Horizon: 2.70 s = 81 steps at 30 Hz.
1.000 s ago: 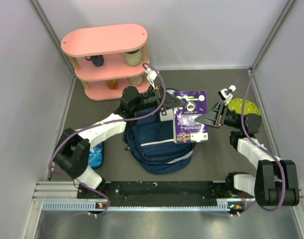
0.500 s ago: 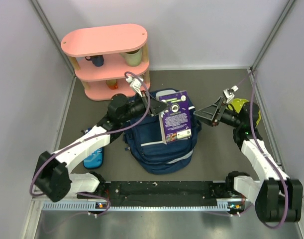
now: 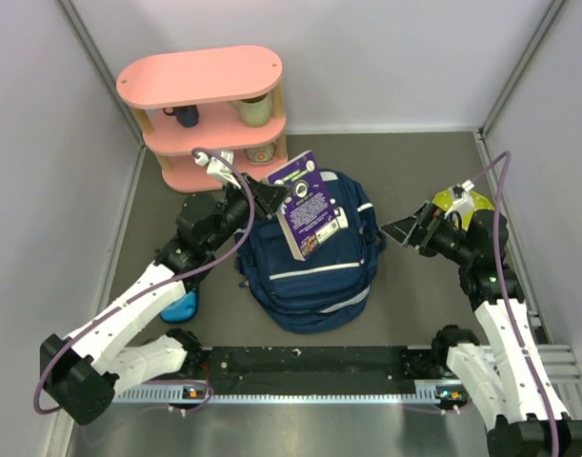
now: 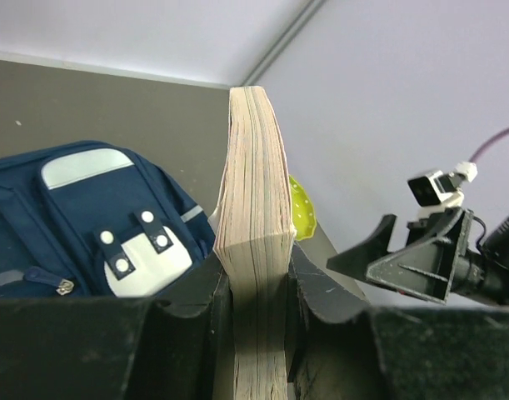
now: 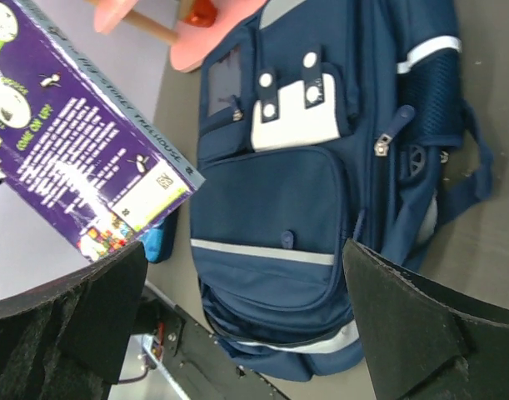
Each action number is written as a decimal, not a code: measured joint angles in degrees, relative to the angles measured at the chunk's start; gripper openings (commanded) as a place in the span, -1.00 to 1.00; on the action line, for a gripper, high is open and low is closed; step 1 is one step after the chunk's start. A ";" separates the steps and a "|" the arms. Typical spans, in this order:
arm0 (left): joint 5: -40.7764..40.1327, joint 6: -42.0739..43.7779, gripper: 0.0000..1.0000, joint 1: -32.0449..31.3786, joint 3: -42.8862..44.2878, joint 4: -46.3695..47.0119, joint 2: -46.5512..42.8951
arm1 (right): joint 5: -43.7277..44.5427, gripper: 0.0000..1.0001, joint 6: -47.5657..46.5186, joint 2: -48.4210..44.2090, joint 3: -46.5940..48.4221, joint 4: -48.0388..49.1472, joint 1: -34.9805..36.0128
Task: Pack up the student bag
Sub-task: Pick up the book from the center of the board, then place the book in the student bag.
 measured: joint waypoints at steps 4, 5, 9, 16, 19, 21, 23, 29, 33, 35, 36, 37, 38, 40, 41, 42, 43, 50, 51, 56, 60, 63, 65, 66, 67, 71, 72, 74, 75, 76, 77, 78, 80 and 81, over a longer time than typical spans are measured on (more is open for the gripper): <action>-2.91 -0.83 -1.00 0.04 -1.55 -0.02 -1.22 | 9.31 0.98 -4.31 0.26 4.98 -8.85 4.63; -3.26 -1.11 -1.00 0.07 -2.25 0.13 -1.57 | 11.30 0.98 -5.29 0.74 6.49 -10.47 5.99; -4.52 -2.23 -1.00 0.26 -4.90 0.13 -2.27 | 24.70 0.98 -8.57 4.04 13.22 -17.05 15.69; -5.03 -5.55 -1.00 0.44 -8.81 5.38 -2.38 | 29.83 0.98 -4.26 5.29 10.21 -13.46 24.63; -5.16 -8.31 -1.00 0.59 -12.02 10.03 -2.40 | 23.04 0.98 7.76 2.56 -1.86 2.64 24.76; -5.09 -9.84 -1.00 0.66 -13.40 12.15 -2.36 | 20.81 0.98 14.51 2.08 -8.59 10.16 25.16; -5.01 -11.41 -1.00 0.68 -14.47 14.75 -2.23 | 20.76 0.98 19.32 2.16 -12.26 13.27 26.86; -3.65 -16.85 -1.00 0.70 -16.92 27.41 2.10 | 25.22 0.98 28.26 2.19 -15.37 28.72 36.06; -2.56 -20.81 -1.00 0.74 -18.51 33.22 5.40 | 26.62 0.98 30.86 4.76 -15.74 36.70 36.39; -2.14 -22.34 -1.00 0.74 -19.19 34.77 6.16 | 26.58 0.98 31.54 7.52 -15.67 39.41 36.48; -1.92 -23.02 -1.00 0.74 -19.54 35.60 6.40 | 26.51 0.98 31.61 8.81 -15.50 39.98 36.48; -1.70 -23.63 -1.00 0.74 -19.80 36.41 6.54 | 26.29 0.95 31.85 10.38 -15.41 40.85 36.48; -1.46 -24.15 -1.00 0.74 -19.91 36.98 6.64 | 25.90 0.92 32.22 12.20 -15.41 42.10 36.46; -1.09 -25.09 -1.00 0.74 -19.93 38.40 6.86 | 25.29 0.65 32.94 14.86 -15.41 44.52 36.50; -0.96 -25.46 -1.00 0.74 -19.93 39.12 6.95 | 25.03 0.55 33.27 15.91 -15.41 45.79 36.50; -0.83 -25.73 -1.00 0.74 -19.96 39.69 7.02 | 24.70 0.43 33.79 16.76 -15.41 47.50 36.50; -0.70 -26.01 -1.00 0.74 -20.00 40.15 7.06 | 24.50 0.39 33.97 17.33 -15.41 48.72 36.54; -0.11 -28.17 -1.00 0.79 -20.57 43.43 8.85 | 22.08 -0.24 35.47 19.37 -14.62 57.37 36.57; -0.09 -28.61 -1.00 0.87 -20.57 43.87 9.16 | 21.77 -0.41 35.65 19.54 -14.62 58.53 36.54; 0.02 -29.90 -0.84 1.11 -20.61 45.86 9.53 | 20.92 -1.00 36.92 19.50 -14.62 62.27 36.57; 2.25 -27.26 0.34 1.29 -18.03 39.34 9.27 | 22.62 -1.00 35.50 15.69 -14.64 57.31 36.61; 7.13 -17.38 0.65 1.46 -8.07 19.71 9.07 | 27.34 -1.00 30.75 6.86 -14.51 44.94 36.61; 8.85 -9.38 0.75 1.25 -1.18 7.63 8.96 | 32.63 -1.00 27.36 -0.26 -13.22 33.90 36.61; 9.25 -6.45 0.75 1.20 0.39 4.17 8.50 | 35.06 -1.00 26.05 -2.84 -12.20 29.18 36.61; 9.57 -2.69 0.75 1.20 1.42 0.20 7.54 | 38.51 -1.00 24.50 -5.73 -10.73 23.50 36.61; 11.74 8.87 0.77 0.70 1.66 -12.66 4.35 | 52.24 -1.00 20.92 -13.97 -6.60 4.79 36.59; 12.07 11.56 0.79 -0.15 1.66 -15.61 4.37 | 54.99 -1.00 20.70 -15.39 -5.97 1.07 36.59; 12.28 16.44 0.79 -3.45 1.64 -20.85 5.07 | 59.36 -1.00 20.46 -17.29 -5.11 -4.72 36.54; 11.63 19.19 0.79 -6.75 1.77 -23.74 5.86 | 61.99 -1.00 20.44 -18.03 -4.79 -8.09 36.54; 11.58 21.33 0.79 -9.81 1.86 -25.86 6.73 | 63.84 -1.00 20.41 -18.43 -4.50 -10.84 36.57; 11.69 23.19 0.78 -12.96 2.12 -27.91 7.76 | 65.42 -1.00 20.39 -18.67 -4.26 -13.31 36.57; 11.72 24.48 0.78 -15.19 2.43 -29.31 8.68 | 66.53 -1.00 20.39 -18.78 -4.15 -15.04 36.57; 12.50 27.02 0.77 -19.87 3.28 -31.63 11.17 | 68.72 -1.00 20.39 -19.02 -3.89 -18.64 36.57; 12.83 27.98 0.77 -21.53 3.63 -32.35 12.33 | 69.42 -1.00 20.41 -19.10 -3.76 -19.74 36.57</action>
